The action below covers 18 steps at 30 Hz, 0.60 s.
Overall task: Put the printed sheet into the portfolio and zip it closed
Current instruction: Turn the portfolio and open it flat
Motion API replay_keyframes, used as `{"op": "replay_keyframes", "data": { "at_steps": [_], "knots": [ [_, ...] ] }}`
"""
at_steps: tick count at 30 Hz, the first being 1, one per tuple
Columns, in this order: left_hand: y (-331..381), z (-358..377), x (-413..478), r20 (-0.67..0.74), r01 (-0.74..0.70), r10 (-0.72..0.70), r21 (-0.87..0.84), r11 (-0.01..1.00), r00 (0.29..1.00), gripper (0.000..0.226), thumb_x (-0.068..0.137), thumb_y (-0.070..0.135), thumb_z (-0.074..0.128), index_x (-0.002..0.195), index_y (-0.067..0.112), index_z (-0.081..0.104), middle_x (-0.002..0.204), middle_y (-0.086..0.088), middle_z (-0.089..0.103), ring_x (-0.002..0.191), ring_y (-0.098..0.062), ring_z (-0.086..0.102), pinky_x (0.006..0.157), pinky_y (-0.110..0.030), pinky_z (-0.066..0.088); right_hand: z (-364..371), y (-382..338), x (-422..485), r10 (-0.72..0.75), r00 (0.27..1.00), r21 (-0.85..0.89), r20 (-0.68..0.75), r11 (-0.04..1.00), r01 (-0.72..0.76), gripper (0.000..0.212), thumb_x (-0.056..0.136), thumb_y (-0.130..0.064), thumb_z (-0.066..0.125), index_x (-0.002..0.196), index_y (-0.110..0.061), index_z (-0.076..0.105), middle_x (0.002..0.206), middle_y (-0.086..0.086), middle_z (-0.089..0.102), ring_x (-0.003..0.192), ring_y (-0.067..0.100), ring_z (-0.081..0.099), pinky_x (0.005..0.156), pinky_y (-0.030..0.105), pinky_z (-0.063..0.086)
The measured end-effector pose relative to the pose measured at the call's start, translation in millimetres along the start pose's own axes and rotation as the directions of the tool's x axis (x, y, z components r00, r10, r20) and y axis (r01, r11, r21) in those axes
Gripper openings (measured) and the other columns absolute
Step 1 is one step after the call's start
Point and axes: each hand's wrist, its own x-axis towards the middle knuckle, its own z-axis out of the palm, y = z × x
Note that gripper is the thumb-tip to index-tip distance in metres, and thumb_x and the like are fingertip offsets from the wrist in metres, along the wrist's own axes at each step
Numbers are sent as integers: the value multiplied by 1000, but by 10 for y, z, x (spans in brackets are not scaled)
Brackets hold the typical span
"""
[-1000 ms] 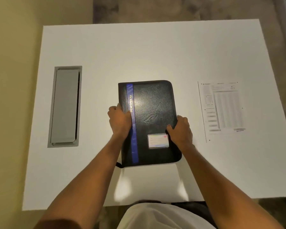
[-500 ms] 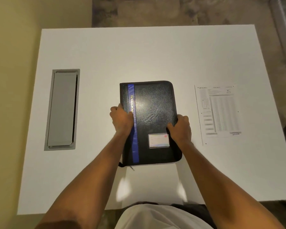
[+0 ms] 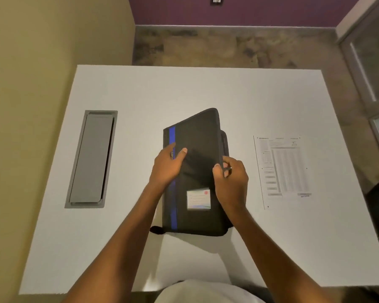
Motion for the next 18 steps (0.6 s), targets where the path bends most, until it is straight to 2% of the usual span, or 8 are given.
{"op": "replay_keyframes", "data": {
  "at_steps": [2,4,6,8,10,13,16,18],
  "knots": [
    [156,-64,-161,45,-47,49,-32,998,998,68,96,66,54,155,36,42,160,4,44,143,-22,47,116,-48,42,21,-220,-158,-57,997,102,49,993,52,23,94,-20,68,116,-28,66,103,-17,64,90,9,65,76,21,55],
    [286,-123,-313,79,-92,99,-79,993,992,68,93,70,55,152,40,44,156,5,49,138,-19,52,111,-48,48,48,-423,-333,-117,985,212,130,973,87,30,94,-21,64,120,-35,61,110,-17,66,97,8,66,80,23,58],
    [366,-212,-465,57,-161,165,-76,984,985,62,95,63,59,151,38,46,151,7,54,131,-16,56,107,-47,52,91,-557,-495,-183,956,321,230,941,103,32,95,-19,55,124,-33,59,114,-13,69,104,11,68,86,25,59],
    [363,-335,-559,-1,-210,210,-32,977,978,54,98,52,61,148,37,49,146,7,57,127,-13,57,106,-44,52,126,-593,-606,-241,911,401,334,911,94,34,98,-16,49,129,-23,59,117,-11,70,113,14,67,94,31,58],
    [272,-484,-602,-68,-198,198,2,980,978,50,99,42,62,148,36,50,145,5,57,126,-14,59,104,-42,53,148,-549,-649,-289,867,404,407,908,113,37,100,-13,46,134,-18,58,124,-7,68,120,16,64,101,36,55],
    [143,-691,-678,-139,-193,191,1,981,972,43,100,35,62,143,33,57,139,3,57,114,-12,62,95,-39,58,166,-289,-641,-294,851,275,434,943,185,36,100,-13,52,134,-22,58,129,-11,65,123,11,61,102,36,54],
    [45,-903,-709,-222,-215,221,54,975,950,37,103,28,59,141,29,60,127,5,59,102,-10,61,77,-24,54,227,228,-582,-178,899,4,400,981,193,42,99,-21,61,140,-25,55,141,-10,60,130,6,55,111,39,48],
    [-59,-1076,-689,-284,-190,198,53,980,938,37,104,20,57,140,27,61,121,6,61,95,-7,62,75,-25,55,247,554,-499,-114,893,-161,434,966,202,54,96,-22,64,148,-22,49,154,-5,50,142,12,45,118,42,40]
  ]
}}
